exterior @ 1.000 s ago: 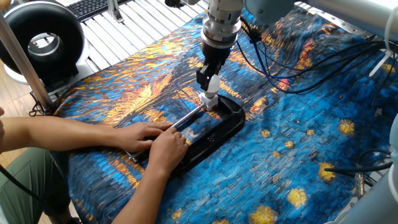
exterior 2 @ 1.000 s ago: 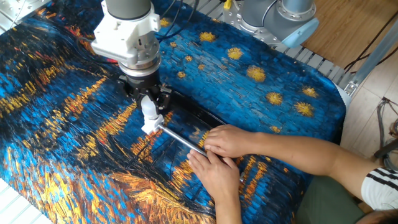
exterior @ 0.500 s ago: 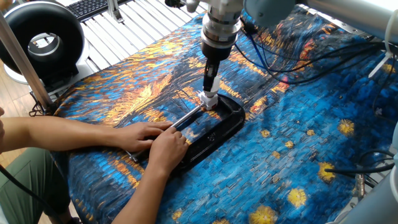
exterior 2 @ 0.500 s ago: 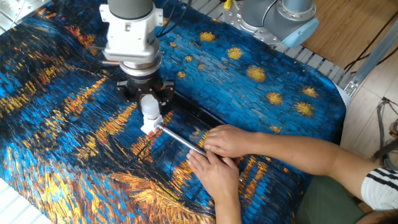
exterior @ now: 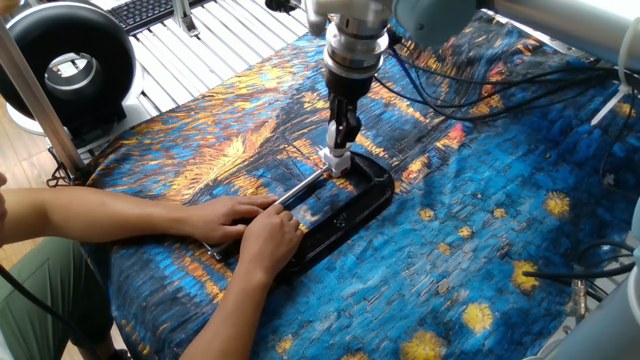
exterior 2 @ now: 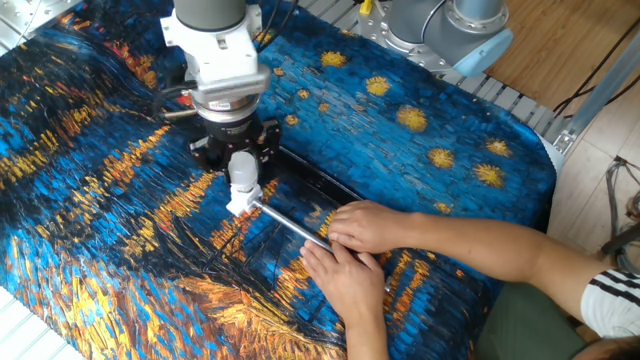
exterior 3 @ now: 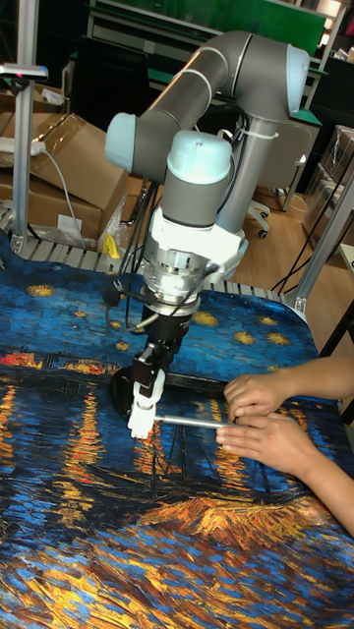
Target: Take out the light bulb by rotating it
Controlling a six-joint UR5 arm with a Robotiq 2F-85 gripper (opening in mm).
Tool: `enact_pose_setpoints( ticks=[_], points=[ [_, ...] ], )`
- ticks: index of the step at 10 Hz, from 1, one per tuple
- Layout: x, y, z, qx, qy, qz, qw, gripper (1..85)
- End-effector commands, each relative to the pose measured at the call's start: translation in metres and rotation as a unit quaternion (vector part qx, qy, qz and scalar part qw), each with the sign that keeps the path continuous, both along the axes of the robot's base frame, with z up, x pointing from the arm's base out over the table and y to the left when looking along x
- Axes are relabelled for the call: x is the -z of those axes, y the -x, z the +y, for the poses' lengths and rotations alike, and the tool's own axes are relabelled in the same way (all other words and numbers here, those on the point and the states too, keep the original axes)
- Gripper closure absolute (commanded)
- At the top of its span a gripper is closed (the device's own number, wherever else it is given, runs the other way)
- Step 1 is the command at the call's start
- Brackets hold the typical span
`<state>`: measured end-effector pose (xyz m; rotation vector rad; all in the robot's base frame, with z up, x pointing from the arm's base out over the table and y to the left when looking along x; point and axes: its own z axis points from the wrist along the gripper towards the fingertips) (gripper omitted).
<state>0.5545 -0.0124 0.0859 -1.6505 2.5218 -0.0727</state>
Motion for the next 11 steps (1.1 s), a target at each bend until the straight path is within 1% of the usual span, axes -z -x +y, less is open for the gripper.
enact_pose_setpoints(
  ticks=[1, 2, 3, 4, 5, 6, 7, 8, 9, 10, 11],
  points=[
    [-0.003, -0.010, 0.001, -0.074, 0.008, -0.022, 0.9970, 84.7],
    [-0.003, -0.011, -0.001, -0.082, 0.013, -0.024, 0.9963, 84.7],
    [-0.003, -0.009, -0.004, -0.081, 0.019, -0.019, 0.9963, 80.7],
    [-0.002, -0.009, -0.007, -0.091, 0.027, -0.017, 0.9953, 67.3],
    [-0.002, -0.009, -0.011, -0.104, 0.038, -0.015, 0.9938, 38.3],
    [-0.002, -0.009, -0.013, -0.108, 0.042, -0.014, 0.9932, 31.3],
    [-0.002, -0.010, -0.014, -0.113, 0.046, -0.017, 0.9923, 26.7],
    [-0.001, -0.010, -0.023, -0.126, 0.056, -0.015, 0.9903, 20.7],
    [0.001, -0.007, -0.019, -0.113, 0.039, -0.013, 0.9927, 19.7],
    [0.002, -0.002, -0.021, -0.080, 0.033, -0.007, 0.9963, 19.7],
    [0.003, 0.011, -0.028, -0.008, 0.033, 0.015, 0.9993, 19.7]
  ],
)
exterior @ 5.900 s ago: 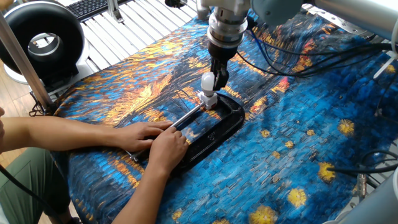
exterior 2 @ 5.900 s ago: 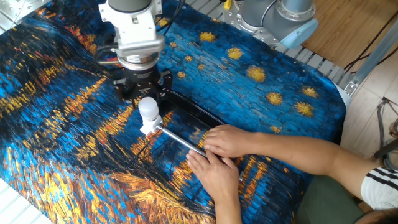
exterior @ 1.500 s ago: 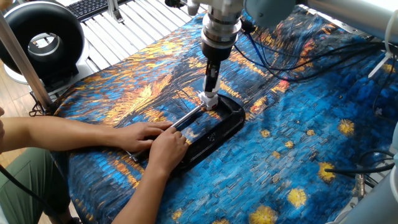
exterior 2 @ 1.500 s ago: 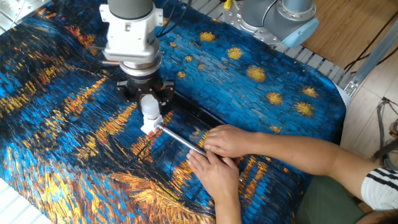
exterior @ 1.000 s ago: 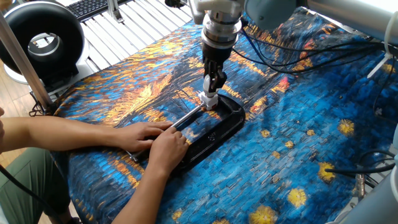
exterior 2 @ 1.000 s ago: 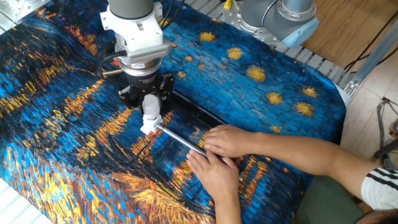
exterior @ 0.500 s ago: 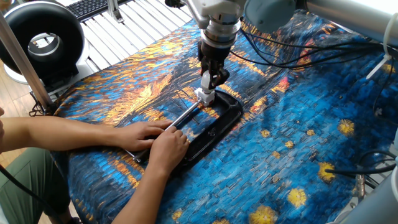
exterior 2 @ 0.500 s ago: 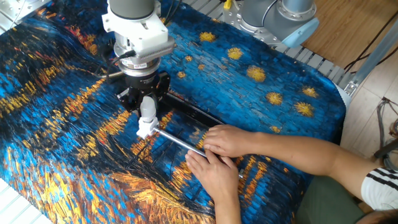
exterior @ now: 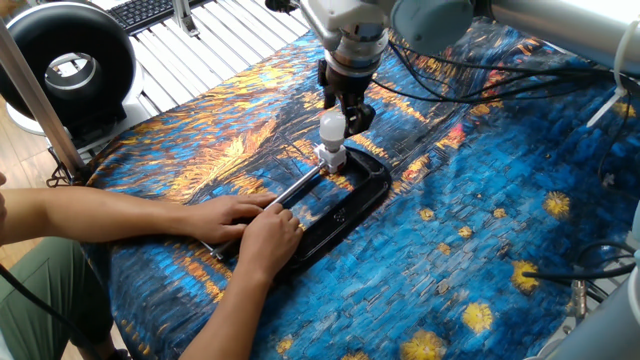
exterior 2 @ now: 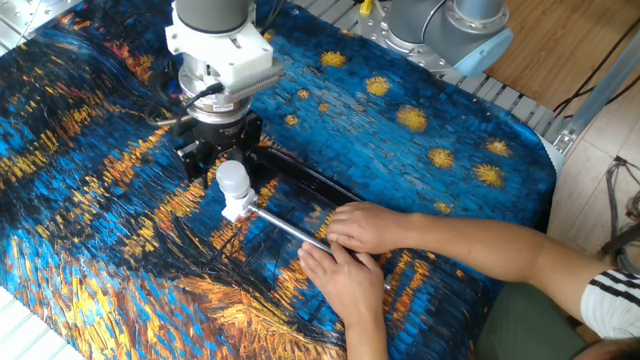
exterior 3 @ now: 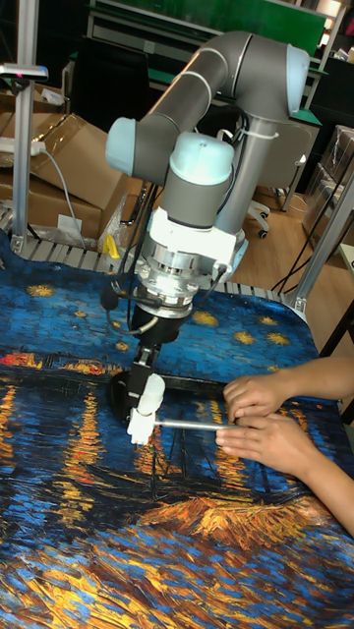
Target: Take out the light bulb by rotating it
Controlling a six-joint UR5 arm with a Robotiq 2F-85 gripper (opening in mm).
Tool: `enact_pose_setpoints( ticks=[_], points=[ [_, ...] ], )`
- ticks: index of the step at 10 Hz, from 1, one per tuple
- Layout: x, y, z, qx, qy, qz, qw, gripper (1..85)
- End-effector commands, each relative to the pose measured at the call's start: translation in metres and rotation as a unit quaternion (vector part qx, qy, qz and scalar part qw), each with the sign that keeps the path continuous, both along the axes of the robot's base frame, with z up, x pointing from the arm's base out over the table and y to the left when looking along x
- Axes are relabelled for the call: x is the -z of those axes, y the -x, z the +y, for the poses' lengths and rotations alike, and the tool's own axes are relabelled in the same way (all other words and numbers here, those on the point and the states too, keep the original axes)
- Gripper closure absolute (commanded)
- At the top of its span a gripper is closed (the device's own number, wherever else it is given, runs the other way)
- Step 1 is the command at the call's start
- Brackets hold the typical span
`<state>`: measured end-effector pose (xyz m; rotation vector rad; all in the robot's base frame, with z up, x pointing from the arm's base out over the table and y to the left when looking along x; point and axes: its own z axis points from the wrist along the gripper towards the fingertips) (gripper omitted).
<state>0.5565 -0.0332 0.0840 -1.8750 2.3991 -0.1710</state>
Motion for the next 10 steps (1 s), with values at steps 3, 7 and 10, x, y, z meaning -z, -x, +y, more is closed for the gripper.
enact_pose_setpoints(
  ticks=[3, 7, 10],
  points=[
    [0.003, 0.037, 0.000, 0.288, -0.035, 0.058, 0.9553, 27.7],
    [0.002, 0.042, 0.018, 0.429, -0.065, 0.078, 0.8974, 29.7],
    [0.001, 0.034, 0.025, 0.435, -0.079, 0.070, 0.8941, 32.7]
  ],
)
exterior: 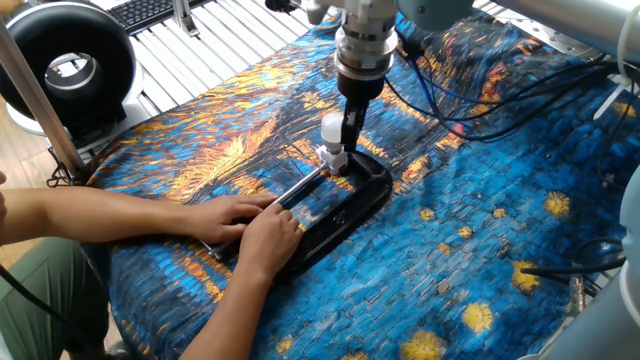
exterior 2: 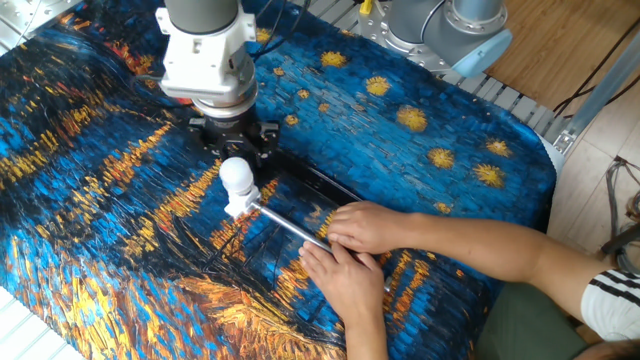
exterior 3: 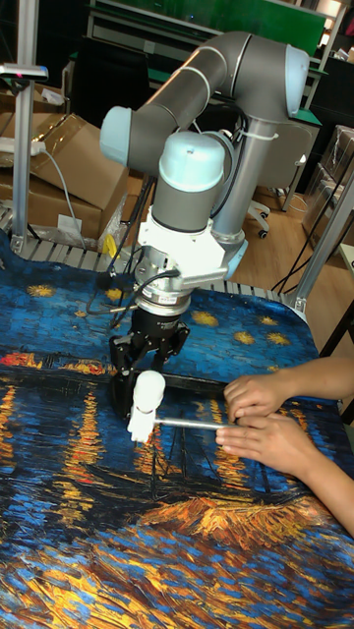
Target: Take out the light bulb by rotating it
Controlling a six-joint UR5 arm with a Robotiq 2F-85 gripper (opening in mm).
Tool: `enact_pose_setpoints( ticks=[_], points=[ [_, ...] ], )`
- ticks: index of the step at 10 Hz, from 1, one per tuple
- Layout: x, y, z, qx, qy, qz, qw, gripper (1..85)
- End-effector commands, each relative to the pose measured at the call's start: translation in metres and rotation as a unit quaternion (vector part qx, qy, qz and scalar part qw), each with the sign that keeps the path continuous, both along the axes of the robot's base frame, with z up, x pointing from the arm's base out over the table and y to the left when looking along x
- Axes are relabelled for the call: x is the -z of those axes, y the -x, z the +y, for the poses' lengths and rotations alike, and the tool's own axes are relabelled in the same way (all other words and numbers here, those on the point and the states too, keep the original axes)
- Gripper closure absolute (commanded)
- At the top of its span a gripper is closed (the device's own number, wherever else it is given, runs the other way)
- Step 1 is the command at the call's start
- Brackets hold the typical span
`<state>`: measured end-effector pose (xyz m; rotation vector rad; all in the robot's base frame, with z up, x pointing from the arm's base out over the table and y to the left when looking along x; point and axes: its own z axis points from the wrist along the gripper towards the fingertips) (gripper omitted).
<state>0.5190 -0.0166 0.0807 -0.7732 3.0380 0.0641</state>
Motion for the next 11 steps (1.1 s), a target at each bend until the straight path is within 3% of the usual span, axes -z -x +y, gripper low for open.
enact_pose_setpoints(
  ticks=[1, 4, 11],
  points=[
    [-0.002, -0.004, 0.008, 0.057, -0.015, -0.002, 0.9982, 34.0],
    [-0.006, -0.003, 0.005, 0.117, -0.012, -0.003, 0.9931, 35.7],
    [-0.010, -0.004, 0.016, 0.149, -0.033, -0.005, 0.9882, 36.3]
  ],
)
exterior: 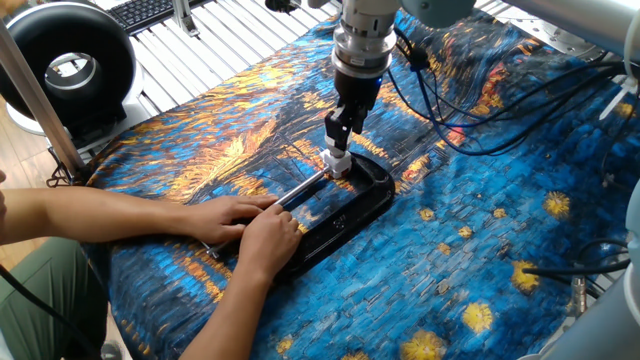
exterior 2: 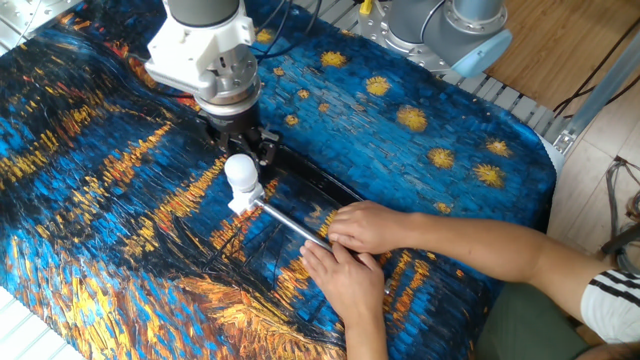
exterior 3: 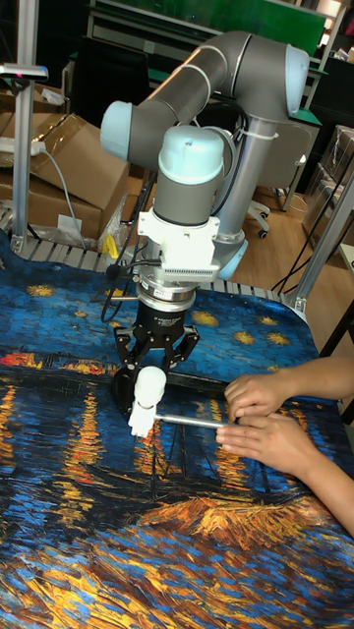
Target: Take out the light bulb by rotating it
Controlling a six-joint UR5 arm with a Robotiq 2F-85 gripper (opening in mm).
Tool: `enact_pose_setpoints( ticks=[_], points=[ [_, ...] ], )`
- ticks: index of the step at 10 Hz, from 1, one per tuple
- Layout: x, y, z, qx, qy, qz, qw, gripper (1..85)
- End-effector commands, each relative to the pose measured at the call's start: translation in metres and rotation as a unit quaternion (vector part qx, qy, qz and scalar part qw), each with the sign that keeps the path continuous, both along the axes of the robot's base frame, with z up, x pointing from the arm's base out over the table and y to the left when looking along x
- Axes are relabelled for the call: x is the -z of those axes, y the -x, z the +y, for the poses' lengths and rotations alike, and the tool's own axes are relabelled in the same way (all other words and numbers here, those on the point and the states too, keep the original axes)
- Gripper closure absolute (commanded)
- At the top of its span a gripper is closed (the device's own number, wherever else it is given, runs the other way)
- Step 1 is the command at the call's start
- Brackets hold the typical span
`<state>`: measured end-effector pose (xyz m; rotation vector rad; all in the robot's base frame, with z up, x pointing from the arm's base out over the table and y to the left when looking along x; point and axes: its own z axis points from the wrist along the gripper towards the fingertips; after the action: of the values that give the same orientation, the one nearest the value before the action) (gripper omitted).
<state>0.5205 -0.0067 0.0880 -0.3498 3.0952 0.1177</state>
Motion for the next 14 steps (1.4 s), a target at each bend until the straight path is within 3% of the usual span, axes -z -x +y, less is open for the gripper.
enact_pose_setpoints(
  ticks=[1, 4, 7, 11, 14],
  points=[
    [-0.003, -0.005, 0.011, 0.019, -0.023, -0.008, 0.9995, 36.3],
    [-0.004, -0.017, 0.012, 0.009, -0.025, -0.032, 0.9992, 34.0],
    [-0.002, -0.008, 0.001, 0.011, -0.003, -0.015, 0.9998, 32.3],
    [-0.001, -0.008, 0.001, 0.021, 0.000, -0.009, 0.9997, 31.3],
    [0.001, -0.012, 0.010, 0.045, -0.012, -0.007, 0.9989, 32.0]
  ],
)
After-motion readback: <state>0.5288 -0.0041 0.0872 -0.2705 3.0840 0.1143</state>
